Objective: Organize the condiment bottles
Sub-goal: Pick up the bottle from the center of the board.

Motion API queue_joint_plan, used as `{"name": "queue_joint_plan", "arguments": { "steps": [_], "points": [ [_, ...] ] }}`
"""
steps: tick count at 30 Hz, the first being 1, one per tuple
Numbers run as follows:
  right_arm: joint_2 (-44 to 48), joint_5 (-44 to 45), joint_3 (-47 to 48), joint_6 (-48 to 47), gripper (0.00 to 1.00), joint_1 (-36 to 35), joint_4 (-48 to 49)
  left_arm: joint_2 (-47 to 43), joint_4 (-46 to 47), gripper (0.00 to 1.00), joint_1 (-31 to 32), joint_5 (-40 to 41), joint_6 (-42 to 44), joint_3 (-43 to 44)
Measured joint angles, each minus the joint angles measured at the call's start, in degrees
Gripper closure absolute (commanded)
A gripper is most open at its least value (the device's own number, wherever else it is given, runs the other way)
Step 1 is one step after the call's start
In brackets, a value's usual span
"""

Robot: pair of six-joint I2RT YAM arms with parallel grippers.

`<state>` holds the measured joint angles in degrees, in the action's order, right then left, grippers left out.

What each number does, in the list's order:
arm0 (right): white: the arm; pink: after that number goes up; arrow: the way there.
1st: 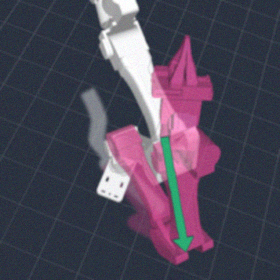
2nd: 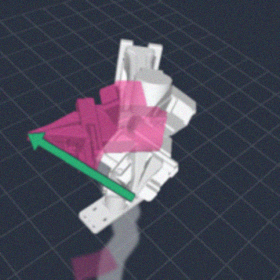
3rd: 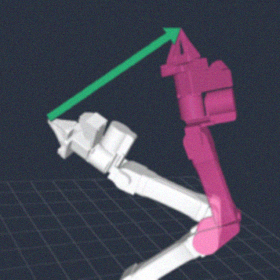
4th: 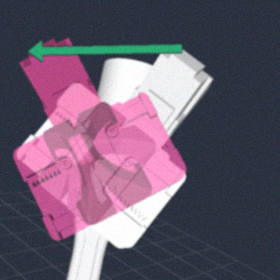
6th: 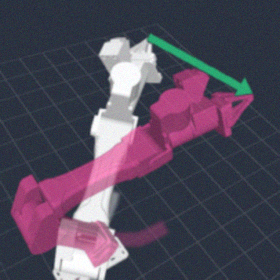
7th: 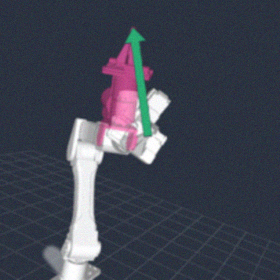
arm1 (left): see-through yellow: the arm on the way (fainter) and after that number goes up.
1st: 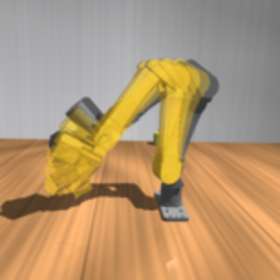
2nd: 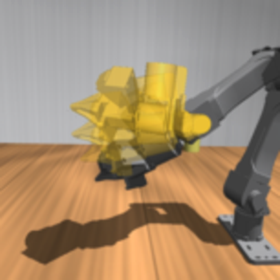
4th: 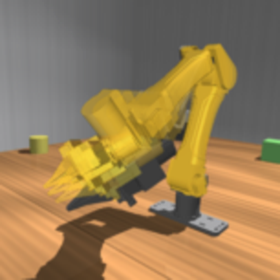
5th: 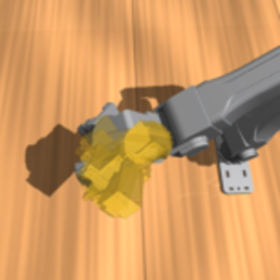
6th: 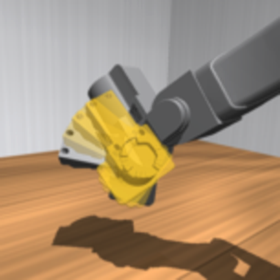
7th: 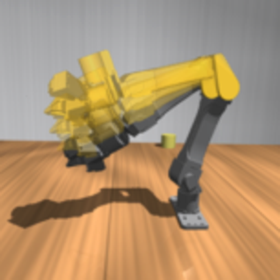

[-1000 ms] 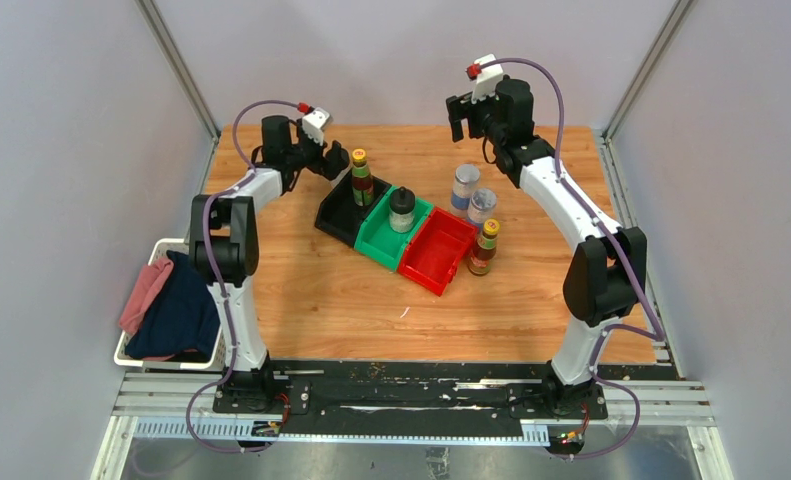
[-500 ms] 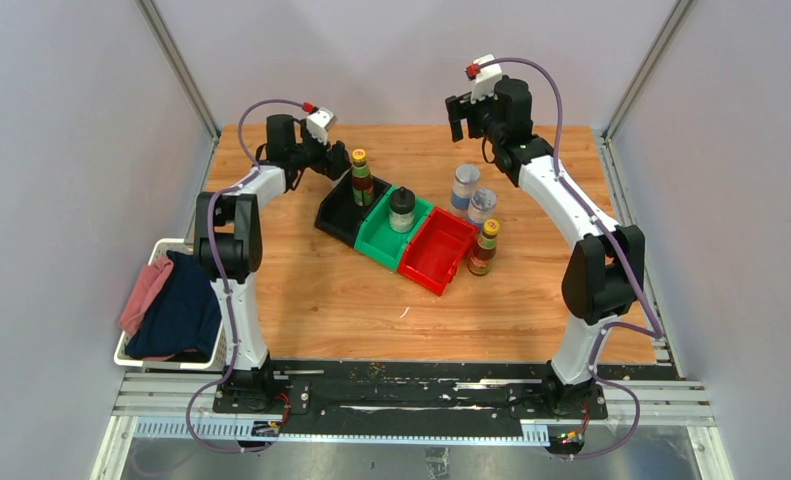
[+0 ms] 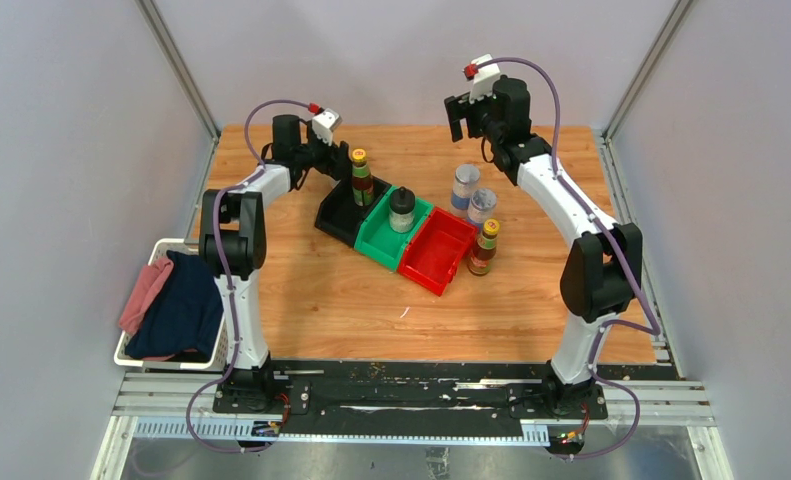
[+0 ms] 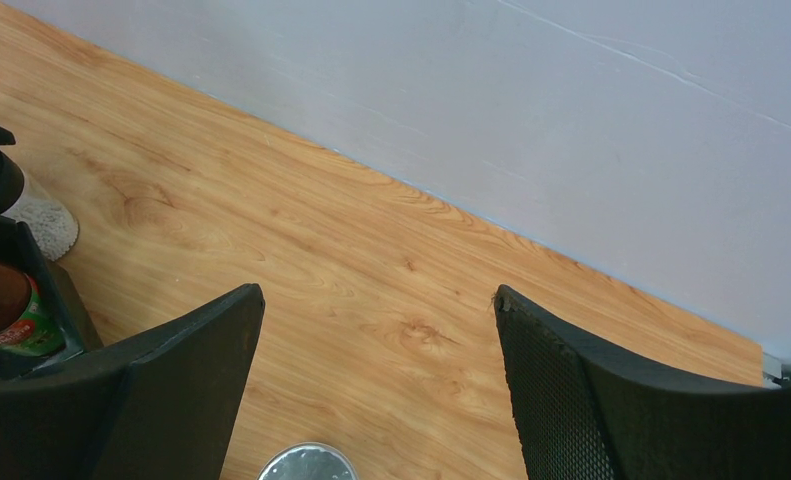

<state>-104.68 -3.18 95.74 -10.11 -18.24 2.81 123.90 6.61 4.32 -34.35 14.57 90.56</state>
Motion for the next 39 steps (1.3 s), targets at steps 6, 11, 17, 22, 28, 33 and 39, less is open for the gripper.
{"name": "queue_joint_plan", "arguments": {
  "steps": [6,11,17,22,28,33,39],
  "points": [
    [-0.3,0.0,0.1,0.0,0.11,0.0,0.0,0.0,0.0,0.24,0.0,0.1,0.1,0.0],
    [-0.3,0.0,0.1,0.0,0.11,0.0,0.0,0.0,0.0,0.31,0.0,0.4,0.2,0.0],
    [-0.3,0.0,0.1,0.0,0.11,0.0,0.0,0.0,-0.3,0.39,0.0,0.6,0.0,0.0],
    [-0.3,0.0,0.1,0.0,0.11,-0.1,0.0,0.0,-0.2,0.48,0.0,0.9,-0.2,0.0],
    [-0.3,0.0,0.1,0.0,0.11,-0.2,0.0,-0.1,0.2,0.6,0.0,1.2,-0.4,-0.3],
    [-0.3,0.0,0.1,0.0,0.11,-0.2,0.0,-0.1,0.6,0.9,0.0,1.6,-0.9,-0.5],
    [-0.3,0.0,0.1,0.0,0.11,-0.2,0.0,-0.3,0.9,1.0,0.0,2.5,-1.4,-0.9]
  ]
}}
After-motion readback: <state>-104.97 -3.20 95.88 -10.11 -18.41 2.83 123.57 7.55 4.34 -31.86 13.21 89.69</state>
